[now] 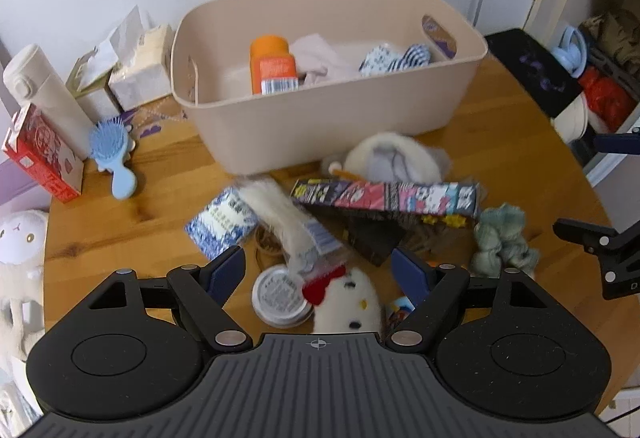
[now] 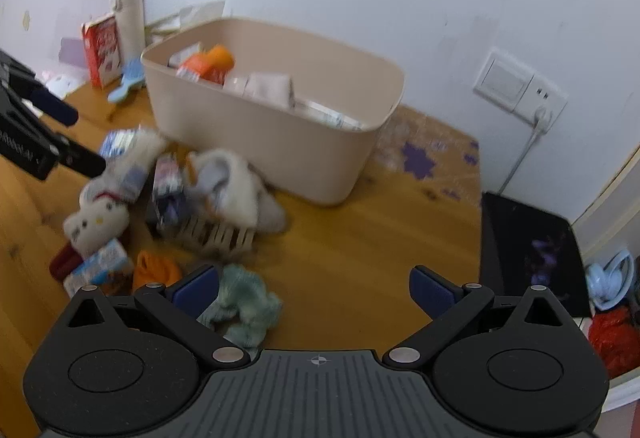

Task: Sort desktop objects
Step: 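Grasp the white plush toy with the left tool while the right tool grasps the green scrunchie, then carry the plush toy and green scrunchie with both tools over the bin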

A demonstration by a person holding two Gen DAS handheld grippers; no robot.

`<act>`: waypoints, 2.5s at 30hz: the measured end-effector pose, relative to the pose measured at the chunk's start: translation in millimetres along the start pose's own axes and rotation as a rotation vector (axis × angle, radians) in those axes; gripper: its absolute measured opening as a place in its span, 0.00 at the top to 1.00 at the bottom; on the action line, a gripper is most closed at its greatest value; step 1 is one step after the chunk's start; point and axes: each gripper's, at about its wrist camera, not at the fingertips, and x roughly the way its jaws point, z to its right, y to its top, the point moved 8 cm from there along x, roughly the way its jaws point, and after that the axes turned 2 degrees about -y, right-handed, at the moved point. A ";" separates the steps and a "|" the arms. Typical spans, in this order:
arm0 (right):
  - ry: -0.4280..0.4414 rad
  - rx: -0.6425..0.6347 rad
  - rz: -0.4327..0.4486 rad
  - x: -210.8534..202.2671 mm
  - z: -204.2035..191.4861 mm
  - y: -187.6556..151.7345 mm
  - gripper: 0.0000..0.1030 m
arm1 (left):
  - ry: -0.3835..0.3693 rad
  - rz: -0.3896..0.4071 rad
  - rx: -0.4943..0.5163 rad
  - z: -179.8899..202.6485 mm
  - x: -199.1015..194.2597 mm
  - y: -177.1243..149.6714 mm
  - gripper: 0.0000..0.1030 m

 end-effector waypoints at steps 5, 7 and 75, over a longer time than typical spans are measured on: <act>0.020 -0.004 -0.054 12.3 -8.2 -17.4 0.00 | 0.003 -0.055 -0.001 -0.2 15.9 -15.1 0.21; 0.028 -0.008 -0.070 16.5 -11.2 -22.3 0.00 | 0.007 -0.074 -0.002 -1.1 21.9 -21.4 0.21; 0.148 0.019 -0.062 12.5 -49.8 -43.7 0.69 | -0.057 -0.089 -0.060 6.0 19.7 -59.1 0.61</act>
